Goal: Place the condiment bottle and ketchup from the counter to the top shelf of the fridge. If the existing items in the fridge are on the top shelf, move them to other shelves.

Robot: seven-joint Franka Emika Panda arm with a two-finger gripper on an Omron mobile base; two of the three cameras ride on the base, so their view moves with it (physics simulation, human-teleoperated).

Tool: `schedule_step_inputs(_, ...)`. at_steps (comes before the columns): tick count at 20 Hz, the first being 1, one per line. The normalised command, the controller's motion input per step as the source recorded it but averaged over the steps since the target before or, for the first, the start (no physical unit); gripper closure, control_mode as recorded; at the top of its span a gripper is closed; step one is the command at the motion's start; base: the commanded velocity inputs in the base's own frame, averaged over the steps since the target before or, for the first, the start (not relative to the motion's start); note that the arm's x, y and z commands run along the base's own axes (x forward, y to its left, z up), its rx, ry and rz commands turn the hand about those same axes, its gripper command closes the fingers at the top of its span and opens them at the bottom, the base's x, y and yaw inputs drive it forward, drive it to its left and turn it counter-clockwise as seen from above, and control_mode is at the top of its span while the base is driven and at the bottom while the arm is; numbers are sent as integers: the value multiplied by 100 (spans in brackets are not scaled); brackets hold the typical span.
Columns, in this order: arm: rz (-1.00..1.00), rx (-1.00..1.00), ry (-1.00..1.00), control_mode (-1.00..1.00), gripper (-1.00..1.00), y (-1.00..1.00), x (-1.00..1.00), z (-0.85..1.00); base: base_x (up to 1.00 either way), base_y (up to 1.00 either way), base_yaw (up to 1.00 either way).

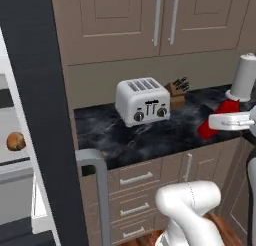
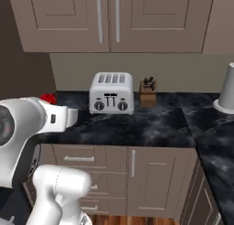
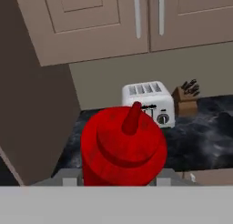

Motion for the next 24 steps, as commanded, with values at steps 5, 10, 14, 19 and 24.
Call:
schedule_step_inputs(5,0,0,0,100,100,0,0,0,-100,11,34)
schedule_step_inputs(10,0,0,0,100,100,0,0,0,-100,84,29)
schedule_step_inputs(14,0,0,0,100,100,0,0,0,-100,100,23)
schedule_step_inputs(19,0,0,0,100,100,0,0,0,-73,100,11)
schedule_step_inputs(24,0,0,0,100,100,0,0,0,-19,100,0)
